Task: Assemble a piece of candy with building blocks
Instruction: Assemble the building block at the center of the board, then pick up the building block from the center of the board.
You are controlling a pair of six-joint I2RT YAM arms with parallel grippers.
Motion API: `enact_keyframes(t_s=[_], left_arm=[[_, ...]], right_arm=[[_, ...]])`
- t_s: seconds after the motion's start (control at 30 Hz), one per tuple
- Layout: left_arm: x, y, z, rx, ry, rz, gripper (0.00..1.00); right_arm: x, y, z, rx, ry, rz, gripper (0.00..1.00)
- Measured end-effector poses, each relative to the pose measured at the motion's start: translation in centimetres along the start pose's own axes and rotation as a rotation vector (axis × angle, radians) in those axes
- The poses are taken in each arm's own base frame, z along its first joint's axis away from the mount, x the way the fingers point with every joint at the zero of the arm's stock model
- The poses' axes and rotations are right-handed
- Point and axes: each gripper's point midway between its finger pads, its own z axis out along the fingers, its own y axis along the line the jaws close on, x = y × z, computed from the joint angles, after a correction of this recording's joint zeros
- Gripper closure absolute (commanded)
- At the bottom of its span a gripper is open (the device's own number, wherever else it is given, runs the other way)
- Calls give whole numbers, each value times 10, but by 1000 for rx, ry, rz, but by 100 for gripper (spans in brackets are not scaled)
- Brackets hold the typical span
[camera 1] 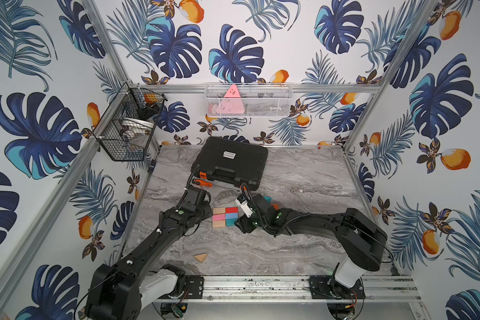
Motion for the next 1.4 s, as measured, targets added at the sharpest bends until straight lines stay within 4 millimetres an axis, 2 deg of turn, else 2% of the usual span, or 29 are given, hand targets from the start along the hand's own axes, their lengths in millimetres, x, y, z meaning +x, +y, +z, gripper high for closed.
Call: enact_keyframes(t_s=[0.13, 0.3, 0.47, 0.6, 0.8, 1.0, 1.23, 1.4], left_arm=[[-29, -9, -50, 44, -107, -4, 54], [-32, 3, -87, 26, -150, 19, 51], [-26, 22, -118, 9, -195, 39, 49], [-31, 32, -143, 5, -265, 44, 45], [-28, 46, -158, -9, -313, 40, 41], [-26, 48, -156, -18, -311, 55, 40], [-25, 48, -154, -22, -305, 60, 39], [-24, 49, -152, -26, -300, 64, 40]], right_arm=[[-30, 18, 5, -58, -20, 0, 20], [-61, 38, 34, -109, 6, -1, 17], [-75, 44, 63, -120, 32, 26, 17], [-72, 43, 96, -109, 84, 56, 17], [-78, 45, 126, -106, 102, 82, 18], [-78, 46, 145, -104, 115, 86, 22], [-70, 44, 157, -105, 141, 88, 32], [-69, 54, 163, -128, 141, 79, 36]])
